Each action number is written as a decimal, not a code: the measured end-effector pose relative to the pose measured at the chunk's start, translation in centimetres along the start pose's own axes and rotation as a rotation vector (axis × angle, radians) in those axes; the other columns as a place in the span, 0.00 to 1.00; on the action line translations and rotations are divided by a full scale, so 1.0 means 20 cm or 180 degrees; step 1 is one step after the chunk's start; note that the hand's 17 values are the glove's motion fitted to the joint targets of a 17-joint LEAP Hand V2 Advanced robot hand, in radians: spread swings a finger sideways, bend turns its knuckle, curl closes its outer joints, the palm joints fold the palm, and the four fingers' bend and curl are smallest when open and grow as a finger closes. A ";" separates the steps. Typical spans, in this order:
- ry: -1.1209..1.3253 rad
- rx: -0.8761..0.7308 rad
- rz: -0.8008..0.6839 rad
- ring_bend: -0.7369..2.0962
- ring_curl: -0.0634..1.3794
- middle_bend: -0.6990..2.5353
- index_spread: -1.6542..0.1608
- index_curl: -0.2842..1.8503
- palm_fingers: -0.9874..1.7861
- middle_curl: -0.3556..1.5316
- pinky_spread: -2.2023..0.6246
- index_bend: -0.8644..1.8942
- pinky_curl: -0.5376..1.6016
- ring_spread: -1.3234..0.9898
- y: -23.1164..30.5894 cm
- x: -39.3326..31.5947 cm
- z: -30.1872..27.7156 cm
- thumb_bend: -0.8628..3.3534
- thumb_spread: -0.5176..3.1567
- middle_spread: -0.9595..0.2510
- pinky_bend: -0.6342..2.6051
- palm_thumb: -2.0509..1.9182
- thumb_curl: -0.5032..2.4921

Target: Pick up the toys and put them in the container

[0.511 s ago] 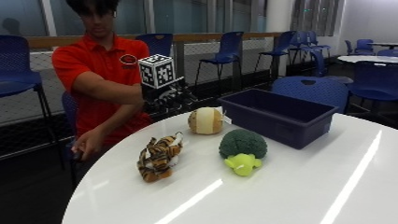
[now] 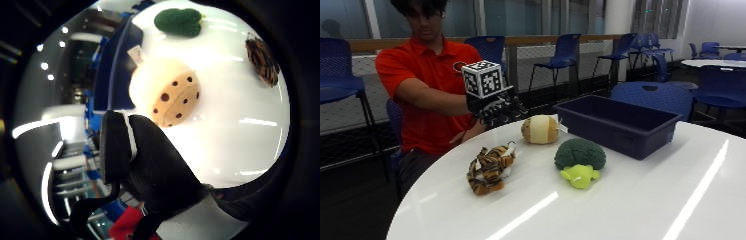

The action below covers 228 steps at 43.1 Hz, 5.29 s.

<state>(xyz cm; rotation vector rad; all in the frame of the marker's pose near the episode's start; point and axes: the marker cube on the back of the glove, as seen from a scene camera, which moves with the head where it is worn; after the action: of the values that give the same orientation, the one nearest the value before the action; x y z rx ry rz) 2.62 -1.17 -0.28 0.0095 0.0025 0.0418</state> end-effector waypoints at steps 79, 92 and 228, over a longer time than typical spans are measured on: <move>0.0735 -0.0921 0.1040 0.35 0.14 0.35 0.71 0.27 0.50 0.35 0.74 0.43 0.42 0.56 -0.59 0.65 0.18 0.23 0.50 0.67 0.53 0.59 0.28; 0.1276 -0.0165 0.0629 0.47 0.24 0.41 0.72 0.27 0.66 0.41 0.66 0.38 0.42 0.42 -0.60 0.60 0.18 0.25 0.47 0.55 0.53 0.66 0.33; 0.0678 -0.0599 -0.0724 0.42 0.24 0.26 0.71 0.22 0.35 0.31 0.79 0.35 0.45 0.57 -0.28 -0.56 0.42 0.21 0.45 0.77 0.59 0.54 0.26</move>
<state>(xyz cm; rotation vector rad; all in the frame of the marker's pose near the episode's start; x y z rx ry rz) -8.22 -7.38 8.11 -0.1833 0.2125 -0.1847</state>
